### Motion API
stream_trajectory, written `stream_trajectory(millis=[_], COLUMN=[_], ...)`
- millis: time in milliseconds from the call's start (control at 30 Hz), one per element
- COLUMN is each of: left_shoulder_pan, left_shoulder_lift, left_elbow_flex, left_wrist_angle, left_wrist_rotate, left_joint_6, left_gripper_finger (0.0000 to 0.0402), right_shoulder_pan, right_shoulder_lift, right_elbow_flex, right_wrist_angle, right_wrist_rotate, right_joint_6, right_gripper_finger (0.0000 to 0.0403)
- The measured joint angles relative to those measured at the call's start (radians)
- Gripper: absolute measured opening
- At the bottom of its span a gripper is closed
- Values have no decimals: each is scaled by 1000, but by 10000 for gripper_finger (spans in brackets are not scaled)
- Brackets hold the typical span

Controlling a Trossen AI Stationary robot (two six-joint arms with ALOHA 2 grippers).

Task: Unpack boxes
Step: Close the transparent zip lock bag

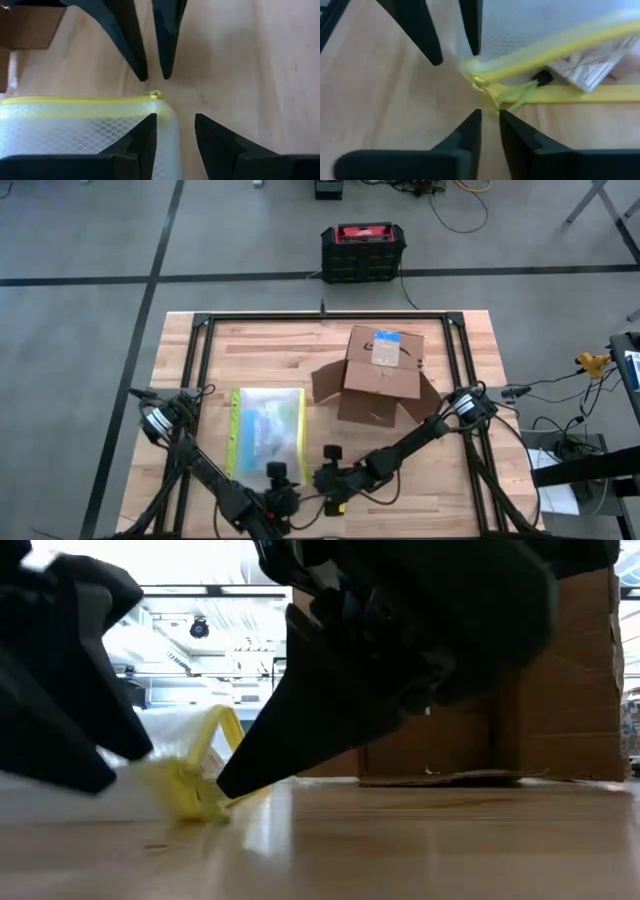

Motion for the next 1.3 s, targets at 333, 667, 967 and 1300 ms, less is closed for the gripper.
stream_trajectory(millis=[333, 667, 967, 1300], left_shoulder_pan=[14, 14, 3, 0], left_shoulder_lift=[26, 25, 14, 9], left_elbow_flex=[9, 9, 44, 129], left_wrist_angle=[2, 31, -9, -59], left_wrist_rotate=[-11, -8, 79, 93], left_joint_6=[-10, -39, -54, -52], left_gripper_finger=[117, 34, 11, 73], right_shoulder_pan=[-21, -23, -25, -24], right_shoulder_lift=[34, 39, 41, 45], right_elbow_flex=[1, 2, 15, 40], right_wrist_angle=[10, 20, 17, 1], right_wrist_rotate=[-55, -105, -143, -139], right_joint_6=[-33, -37, -41, -97], right_gripper_finger=[154, 91, 6, 1])
